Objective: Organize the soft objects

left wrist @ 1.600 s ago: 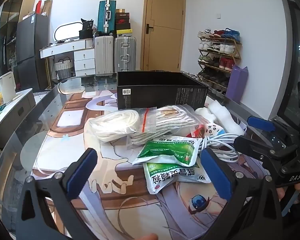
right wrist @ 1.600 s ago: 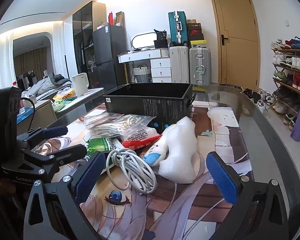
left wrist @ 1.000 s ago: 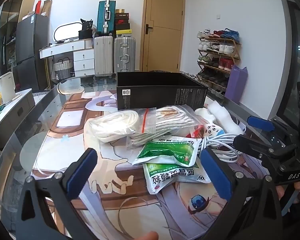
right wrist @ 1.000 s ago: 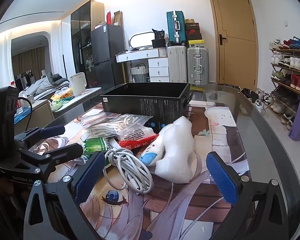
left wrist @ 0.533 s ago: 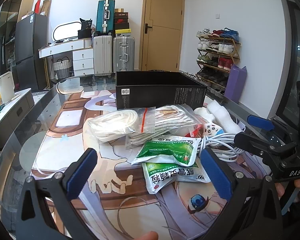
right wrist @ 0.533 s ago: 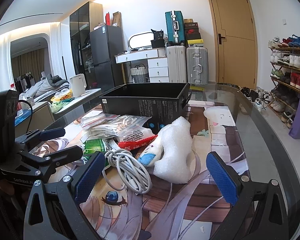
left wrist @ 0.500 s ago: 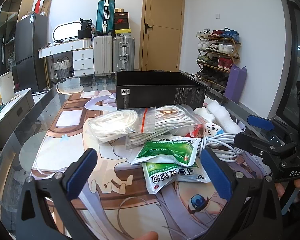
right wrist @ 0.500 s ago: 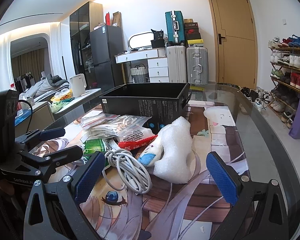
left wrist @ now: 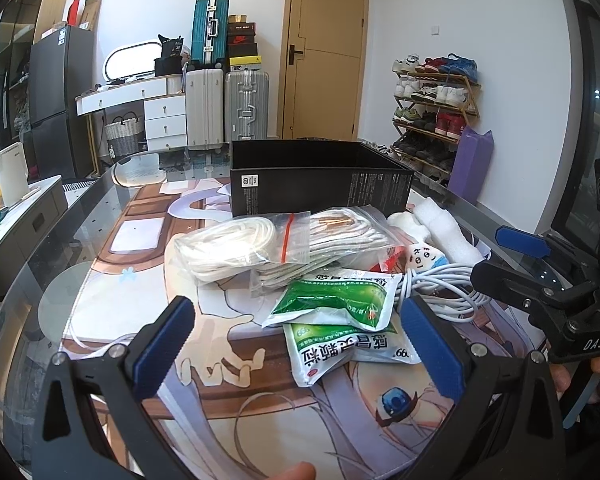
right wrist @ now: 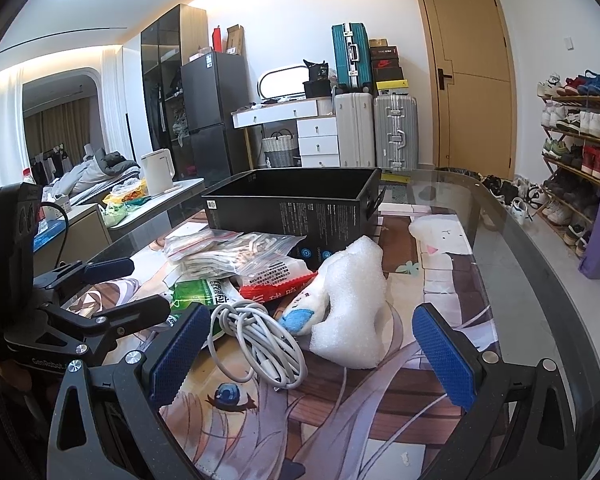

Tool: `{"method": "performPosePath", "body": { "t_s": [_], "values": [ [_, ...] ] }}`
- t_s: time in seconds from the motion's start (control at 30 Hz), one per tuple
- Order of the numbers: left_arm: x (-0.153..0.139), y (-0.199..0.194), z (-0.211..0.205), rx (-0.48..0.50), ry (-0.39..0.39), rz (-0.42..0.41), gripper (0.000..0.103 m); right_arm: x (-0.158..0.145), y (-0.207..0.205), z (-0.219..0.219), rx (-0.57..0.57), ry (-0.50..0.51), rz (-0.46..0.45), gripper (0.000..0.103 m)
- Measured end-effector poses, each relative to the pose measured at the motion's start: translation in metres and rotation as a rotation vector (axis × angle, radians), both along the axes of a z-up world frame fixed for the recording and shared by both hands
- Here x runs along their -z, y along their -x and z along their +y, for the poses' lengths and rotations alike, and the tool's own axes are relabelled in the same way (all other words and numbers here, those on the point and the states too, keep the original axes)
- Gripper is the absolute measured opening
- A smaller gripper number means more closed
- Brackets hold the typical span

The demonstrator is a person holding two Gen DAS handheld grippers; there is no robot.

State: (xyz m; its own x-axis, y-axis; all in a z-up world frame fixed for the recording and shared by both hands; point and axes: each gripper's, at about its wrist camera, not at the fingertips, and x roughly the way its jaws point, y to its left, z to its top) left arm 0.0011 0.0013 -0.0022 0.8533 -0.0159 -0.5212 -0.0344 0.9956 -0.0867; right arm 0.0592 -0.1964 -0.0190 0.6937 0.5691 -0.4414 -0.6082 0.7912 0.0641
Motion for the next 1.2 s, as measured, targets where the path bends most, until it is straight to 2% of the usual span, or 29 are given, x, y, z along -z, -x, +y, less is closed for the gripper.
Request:
{"method": "performPosePath", "body": {
  "t_s": [1.2],
  "values": [
    [0.0003,0.0002,0.0014,0.000,0.001,0.000,0.103,-0.0009,-0.0001,-0.0016,0.007,-0.004,-0.002,0.103]
  ]
}}
